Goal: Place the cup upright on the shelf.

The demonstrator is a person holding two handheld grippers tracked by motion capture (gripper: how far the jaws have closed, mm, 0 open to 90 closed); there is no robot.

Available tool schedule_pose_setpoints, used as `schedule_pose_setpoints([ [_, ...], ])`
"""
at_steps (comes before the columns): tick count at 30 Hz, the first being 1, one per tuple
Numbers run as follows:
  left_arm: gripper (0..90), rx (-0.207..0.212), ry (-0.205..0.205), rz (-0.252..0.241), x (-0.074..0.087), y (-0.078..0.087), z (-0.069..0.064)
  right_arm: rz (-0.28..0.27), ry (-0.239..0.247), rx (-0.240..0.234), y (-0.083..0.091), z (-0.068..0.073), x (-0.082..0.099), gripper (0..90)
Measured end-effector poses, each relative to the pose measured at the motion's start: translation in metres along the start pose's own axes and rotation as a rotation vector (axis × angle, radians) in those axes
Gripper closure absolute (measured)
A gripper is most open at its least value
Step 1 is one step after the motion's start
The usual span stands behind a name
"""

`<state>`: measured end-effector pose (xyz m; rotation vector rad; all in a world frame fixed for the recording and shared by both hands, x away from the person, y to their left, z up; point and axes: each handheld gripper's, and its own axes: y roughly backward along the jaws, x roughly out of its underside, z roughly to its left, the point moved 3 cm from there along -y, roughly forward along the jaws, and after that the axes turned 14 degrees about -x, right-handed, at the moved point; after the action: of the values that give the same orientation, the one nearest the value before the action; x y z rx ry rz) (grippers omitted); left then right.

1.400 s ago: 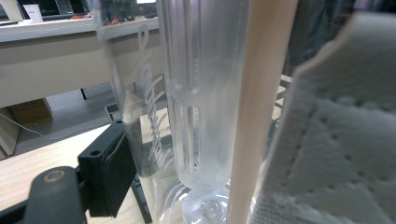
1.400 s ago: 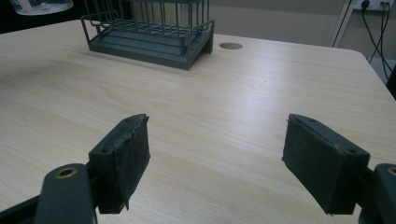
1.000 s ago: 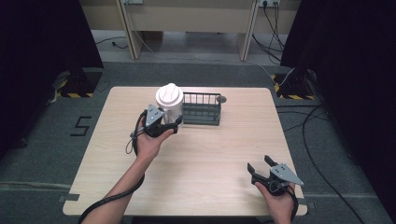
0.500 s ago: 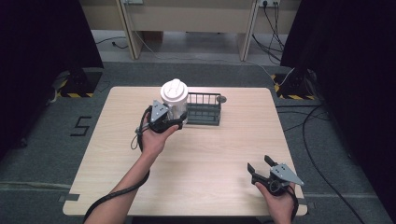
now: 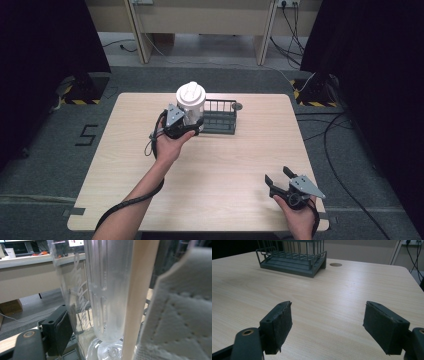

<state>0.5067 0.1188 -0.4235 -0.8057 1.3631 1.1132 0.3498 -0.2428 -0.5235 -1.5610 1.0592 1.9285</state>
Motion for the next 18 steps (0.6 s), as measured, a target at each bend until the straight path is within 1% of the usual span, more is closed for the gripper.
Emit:
schedule_pose_setpoints([
  [1,18.2,0.001,-0.002,0.000,-0.001,-0.001,0.000,0.000,0.007,0.002,0.000,0.000,0.000,23.4],
  [4,18.2,0.001,-0.001,-0.005,-0.007,-0.005,-0.001,-0.002,-0.002,-0.001,0.000,0.000,0.000,23.4],
  [18,18.2,-0.001,-0.009,-0.009,-0.018,-0.016,-0.004,0.000,-0.004,-0.003,0.000,0.000,0.000,23.5],
])
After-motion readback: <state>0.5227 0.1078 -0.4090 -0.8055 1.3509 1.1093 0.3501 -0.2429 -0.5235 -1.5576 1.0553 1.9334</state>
